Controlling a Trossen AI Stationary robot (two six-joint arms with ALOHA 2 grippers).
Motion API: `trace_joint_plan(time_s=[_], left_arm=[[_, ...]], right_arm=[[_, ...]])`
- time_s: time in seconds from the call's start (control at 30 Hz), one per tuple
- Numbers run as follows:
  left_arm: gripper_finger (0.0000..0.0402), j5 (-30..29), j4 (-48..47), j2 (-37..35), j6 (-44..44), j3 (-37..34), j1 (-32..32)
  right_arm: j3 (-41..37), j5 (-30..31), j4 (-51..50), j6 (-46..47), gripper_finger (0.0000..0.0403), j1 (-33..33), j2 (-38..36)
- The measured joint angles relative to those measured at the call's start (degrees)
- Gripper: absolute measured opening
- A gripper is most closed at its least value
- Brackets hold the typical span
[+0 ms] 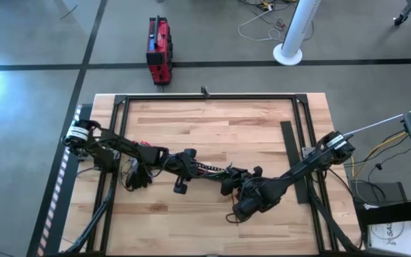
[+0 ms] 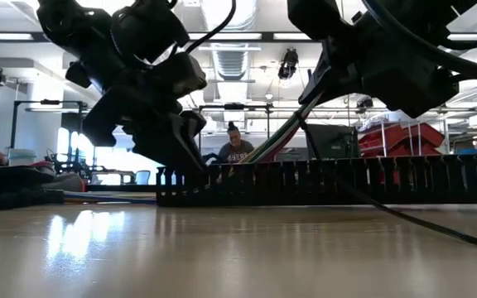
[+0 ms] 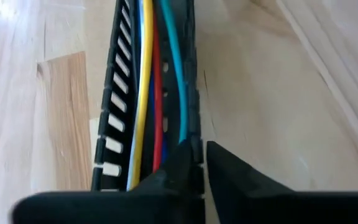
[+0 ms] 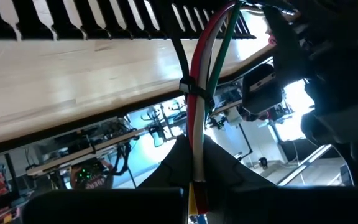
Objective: Ziptie cables
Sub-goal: Put the zip-tied cable wires into the black cable duct
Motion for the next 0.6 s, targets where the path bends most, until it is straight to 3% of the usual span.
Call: trace_joint_plan(time_s=[0.1, 0.4, 0.6], left_arm=[[0.0007, 0.0, -0.7, 0.0, 0.2, 0.0, 0.0], [0.0003, 0.2, -4.9, -0.4, 0.4, 0.2, 0.0], [0.0002, 2.2, -9.2, -2.1, -0.5, 0.2, 0.0]], right_arm=[[0.6, 0.1, 0.0, 0.0, 0.0, 0.4, 0.0], [2.4, 1.4, -0.9, -0.2, 0.0, 0.9, -0.8], [2.4, 1.3, -6.9, -1.1, 0.0, 1.7, -1.6]])
